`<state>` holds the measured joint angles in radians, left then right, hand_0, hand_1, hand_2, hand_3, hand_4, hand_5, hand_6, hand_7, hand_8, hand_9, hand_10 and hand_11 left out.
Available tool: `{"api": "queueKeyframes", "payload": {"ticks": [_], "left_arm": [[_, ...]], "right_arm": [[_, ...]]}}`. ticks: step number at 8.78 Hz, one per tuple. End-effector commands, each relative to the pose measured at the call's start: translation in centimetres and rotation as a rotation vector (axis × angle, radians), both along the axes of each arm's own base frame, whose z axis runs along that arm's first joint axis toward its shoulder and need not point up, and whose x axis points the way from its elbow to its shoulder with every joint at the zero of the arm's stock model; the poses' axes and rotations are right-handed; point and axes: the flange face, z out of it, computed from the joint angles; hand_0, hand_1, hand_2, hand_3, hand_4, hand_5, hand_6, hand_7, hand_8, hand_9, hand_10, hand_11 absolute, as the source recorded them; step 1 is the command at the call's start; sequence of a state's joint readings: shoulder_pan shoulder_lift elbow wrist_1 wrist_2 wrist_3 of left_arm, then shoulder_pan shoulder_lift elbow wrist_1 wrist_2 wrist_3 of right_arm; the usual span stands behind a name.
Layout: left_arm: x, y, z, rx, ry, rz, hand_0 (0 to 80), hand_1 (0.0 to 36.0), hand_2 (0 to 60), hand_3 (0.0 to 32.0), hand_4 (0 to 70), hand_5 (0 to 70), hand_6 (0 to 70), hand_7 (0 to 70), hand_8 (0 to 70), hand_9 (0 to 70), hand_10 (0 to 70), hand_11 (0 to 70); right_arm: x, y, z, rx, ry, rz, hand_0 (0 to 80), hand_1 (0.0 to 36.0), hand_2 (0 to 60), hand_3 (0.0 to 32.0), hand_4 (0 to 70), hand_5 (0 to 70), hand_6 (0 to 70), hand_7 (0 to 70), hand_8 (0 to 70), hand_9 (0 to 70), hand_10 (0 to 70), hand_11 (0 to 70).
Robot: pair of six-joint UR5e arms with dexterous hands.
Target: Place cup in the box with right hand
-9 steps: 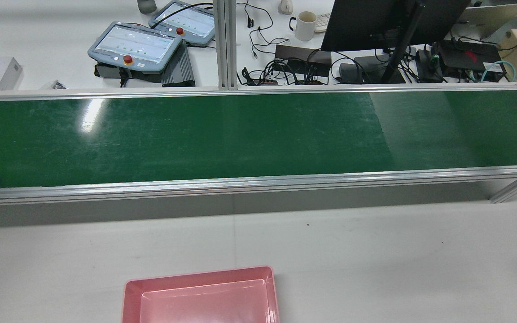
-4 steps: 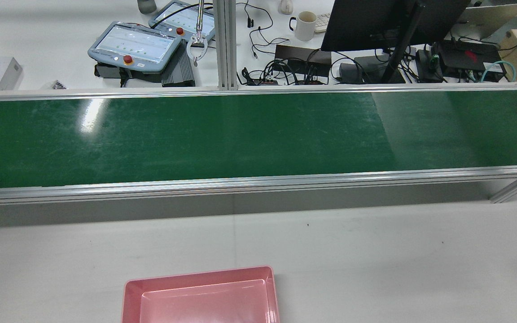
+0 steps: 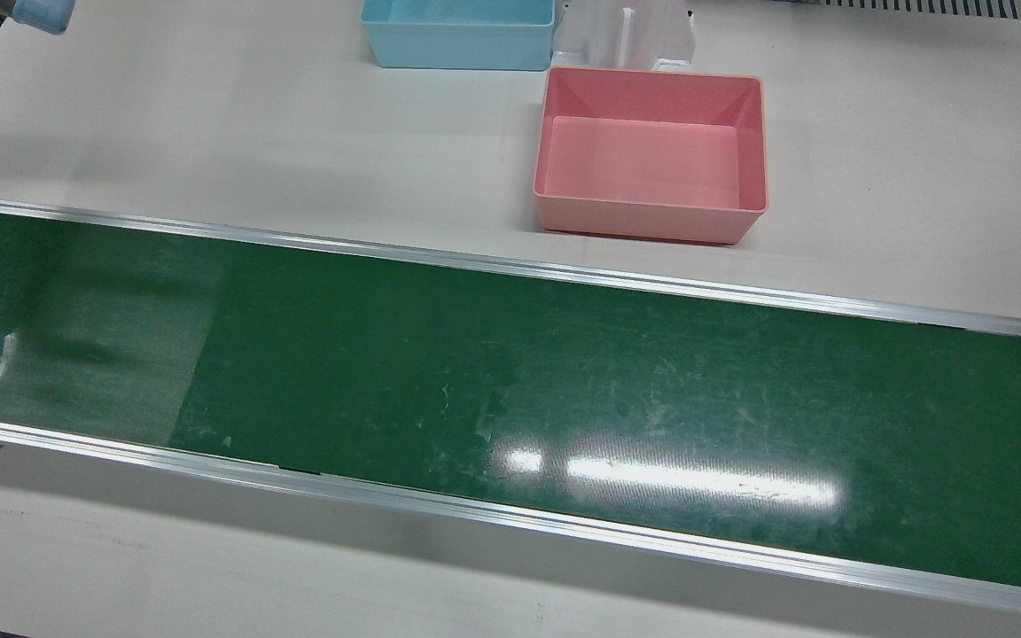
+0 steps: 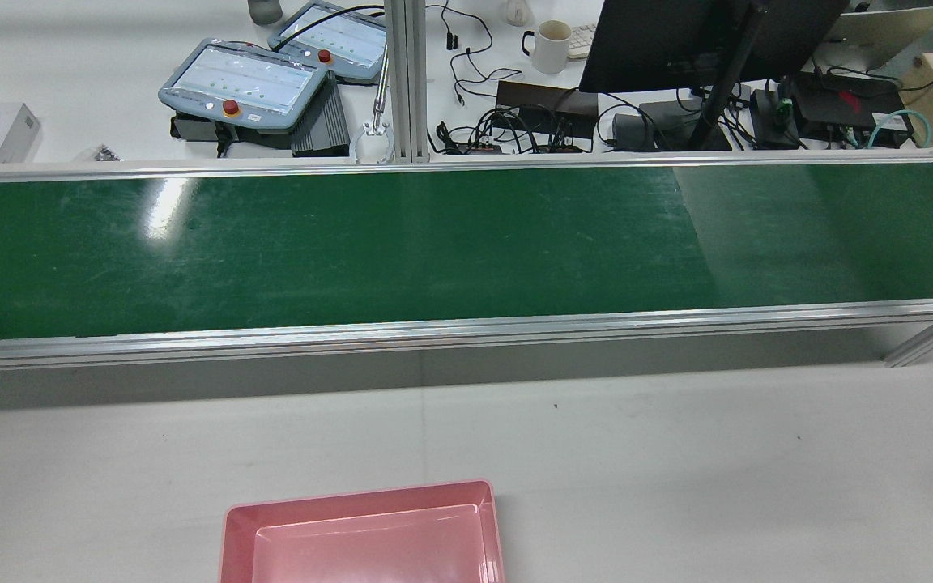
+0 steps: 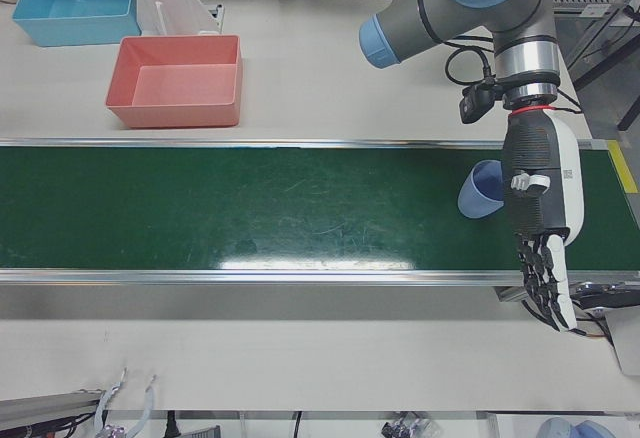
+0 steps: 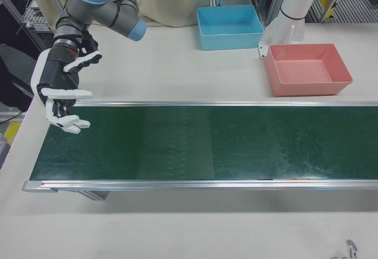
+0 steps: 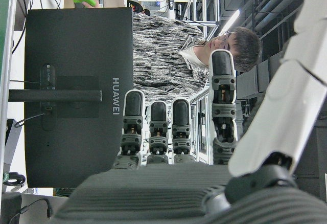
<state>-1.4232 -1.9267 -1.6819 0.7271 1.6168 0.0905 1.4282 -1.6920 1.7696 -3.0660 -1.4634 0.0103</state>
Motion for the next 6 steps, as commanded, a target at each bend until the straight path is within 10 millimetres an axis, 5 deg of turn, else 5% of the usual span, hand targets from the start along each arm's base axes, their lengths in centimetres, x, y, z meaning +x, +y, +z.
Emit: {"api": "queueKeyframes", "payload": {"ticks": [1, 6], "left_arm": [[-0.02, 0.0, 0.03, -0.001, 0.0, 0.0, 0.0, 0.0, 0.0, 0.0, 0.0, 0.0, 0.0, 0.0, 0.0, 0.0, 0.0, 0.0], [-0.02, 0.01, -0.04, 0.001, 0.0, 0.0, 0.0, 0.0, 0.0, 0.0, 0.0, 0.0, 0.0, 0.0, 0.0, 0.0, 0.0, 0.0]], "right_arm": [[0.0, 0.02, 0.27, -0.004, 0.0, 0.0, 48.5, 10.4, 6.1, 0.0, 58.9, 4.9, 13.8, 49.5, 17.9, 29.4, 23.4, 34.0], [0.0, 0.03, 0.35, -0.006, 0.0, 0.0, 48.6, 10.6, 6.8, 0.0, 60.0, 5.0, 14.1, 50.4, 18.3, 30.0, 24.0, 34.8]]}}
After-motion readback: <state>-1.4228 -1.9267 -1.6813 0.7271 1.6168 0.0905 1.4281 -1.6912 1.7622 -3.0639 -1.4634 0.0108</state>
